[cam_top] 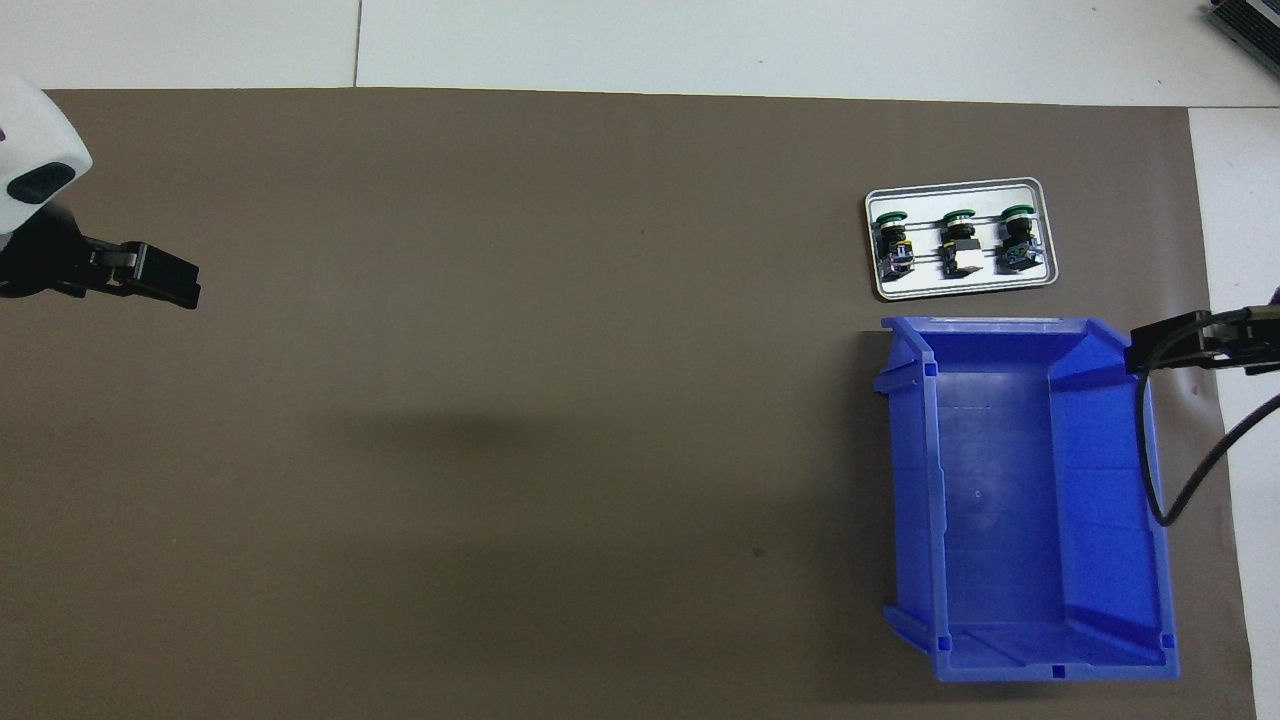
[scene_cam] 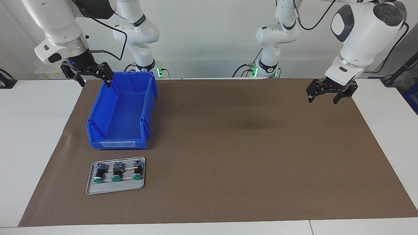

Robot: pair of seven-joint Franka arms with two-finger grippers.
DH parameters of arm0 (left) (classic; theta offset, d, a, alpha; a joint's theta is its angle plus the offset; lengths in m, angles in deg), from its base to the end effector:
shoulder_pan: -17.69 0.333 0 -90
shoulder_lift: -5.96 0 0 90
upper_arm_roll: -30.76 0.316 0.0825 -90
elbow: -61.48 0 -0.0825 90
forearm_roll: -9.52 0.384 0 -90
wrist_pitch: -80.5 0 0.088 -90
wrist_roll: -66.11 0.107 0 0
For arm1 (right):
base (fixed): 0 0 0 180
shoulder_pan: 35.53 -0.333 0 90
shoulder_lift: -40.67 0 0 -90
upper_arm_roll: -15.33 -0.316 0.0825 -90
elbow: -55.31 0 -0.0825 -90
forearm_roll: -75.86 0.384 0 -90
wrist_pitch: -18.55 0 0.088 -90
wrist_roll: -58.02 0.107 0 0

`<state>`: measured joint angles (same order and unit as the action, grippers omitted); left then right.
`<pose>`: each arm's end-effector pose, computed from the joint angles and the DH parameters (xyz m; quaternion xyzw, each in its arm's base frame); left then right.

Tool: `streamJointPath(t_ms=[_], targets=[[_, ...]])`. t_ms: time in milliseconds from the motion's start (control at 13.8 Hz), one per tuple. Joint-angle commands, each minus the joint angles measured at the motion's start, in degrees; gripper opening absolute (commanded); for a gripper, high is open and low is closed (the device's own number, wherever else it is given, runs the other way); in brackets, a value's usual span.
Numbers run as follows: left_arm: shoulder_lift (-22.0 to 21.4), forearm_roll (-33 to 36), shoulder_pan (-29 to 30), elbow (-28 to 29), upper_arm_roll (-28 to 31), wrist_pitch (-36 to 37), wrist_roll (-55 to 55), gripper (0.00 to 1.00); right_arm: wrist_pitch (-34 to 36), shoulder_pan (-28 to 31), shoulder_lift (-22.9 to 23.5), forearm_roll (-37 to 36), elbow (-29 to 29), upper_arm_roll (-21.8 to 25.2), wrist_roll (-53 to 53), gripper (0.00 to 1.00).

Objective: Place and press button with both arms

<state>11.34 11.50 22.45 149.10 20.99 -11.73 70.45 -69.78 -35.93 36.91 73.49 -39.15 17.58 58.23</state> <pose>0.5842 -0.0430 0.5948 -0.9966 0.0820 0.0060 0.0093 0.5297 -0.0223 0.6210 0.9994 -0.0181 -0.0210 0.0191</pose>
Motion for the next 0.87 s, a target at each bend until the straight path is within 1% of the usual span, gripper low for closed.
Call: streamJointPath(t_ms=[0, 435, 579, 724, 797], targets=[[-1.7, 0.9, 0.4, 2.0, -0.2, -0.4, 0.2, 1.00, -1.1, 0.4, -1.6, 0.4, -2.0, -0.4, -0.9, 1.00], [-1.7, 0.9, 0.4, 2.0, -0.2, -0.4, 0.2, 1.00, -1.9, 0.5, -1.7, 0.4, -2.3, -0.4, -0.5, 1.00], [-1.7, 0.9, 0.4, 2.0, -0.2, -0.4, 0.2, 1.00, -7.4, 1.7, -0.2, 0.4, -2.2, -0.3, -0.9, 1.00], [-1.7, 0.9, 0.4, 2.0, -0.2, -0.4, 0.2, 1.00, -12.7, 1.4, 2.6, 0.4, -2.1, -0.3, -0.8, 1.00], [-1.7, 0.9, 0.4, 2.0, -0.2, -0.5, 0.2, 1.00, -14.0, 1.4, 5.3, 0.5, -1.1, -0.4, -0.8, 1.00]])
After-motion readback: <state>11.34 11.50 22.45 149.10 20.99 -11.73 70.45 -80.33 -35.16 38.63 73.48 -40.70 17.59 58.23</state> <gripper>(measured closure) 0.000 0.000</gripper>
